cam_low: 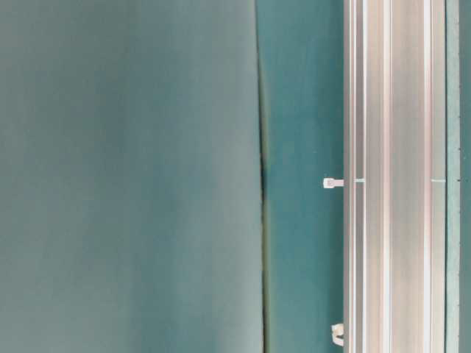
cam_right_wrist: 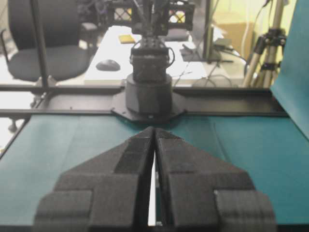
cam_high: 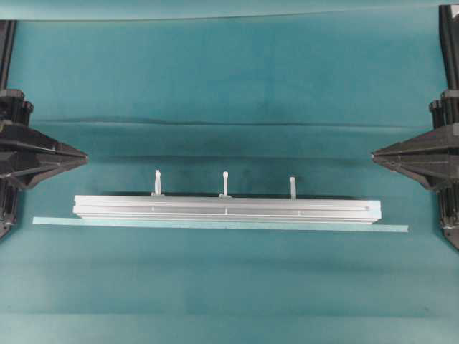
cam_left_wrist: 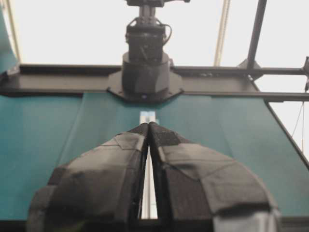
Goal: Lift the large metal rail with both hands.
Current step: 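Move both open grippers inward over the two ends of the silver rail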
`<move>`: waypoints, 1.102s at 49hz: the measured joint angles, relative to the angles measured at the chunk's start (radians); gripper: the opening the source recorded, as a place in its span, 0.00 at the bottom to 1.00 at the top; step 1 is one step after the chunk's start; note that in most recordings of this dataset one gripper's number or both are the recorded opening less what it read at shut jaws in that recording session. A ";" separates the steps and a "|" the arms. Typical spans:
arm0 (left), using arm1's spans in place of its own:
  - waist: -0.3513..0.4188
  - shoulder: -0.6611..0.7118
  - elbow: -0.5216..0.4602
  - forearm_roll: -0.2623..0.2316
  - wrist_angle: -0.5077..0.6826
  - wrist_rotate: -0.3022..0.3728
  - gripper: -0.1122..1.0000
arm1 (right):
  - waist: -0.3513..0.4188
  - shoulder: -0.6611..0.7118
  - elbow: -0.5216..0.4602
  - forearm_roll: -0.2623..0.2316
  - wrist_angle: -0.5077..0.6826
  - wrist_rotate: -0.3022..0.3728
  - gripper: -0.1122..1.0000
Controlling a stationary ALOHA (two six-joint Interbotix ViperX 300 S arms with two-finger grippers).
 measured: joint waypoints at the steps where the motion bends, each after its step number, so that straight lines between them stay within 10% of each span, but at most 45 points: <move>1: 0.000 0.006 -0.002 0.002 0.009 -0.003 0.23 | 0.000 0.000 0.000 -0.002 0.000 0.000 0.20; 10: 0.000 0.121 -0.109 0.009 0.255 -0.118 0.09 | -0.035 0.041 -0.064 0.072 0.210 0.028 0.10; 30: 0.000 0.238 -0.319 0.014 0.684 -0.127 0.09 | -0.040 0.247 -0.318 0.092 0.887 0.098 0.10; 54: -0.005 0.430 -0.451 0.014 1.077 -0.163 0.09 | -0.029 0.538 -0.515 0.074 1.220 0.097 0.10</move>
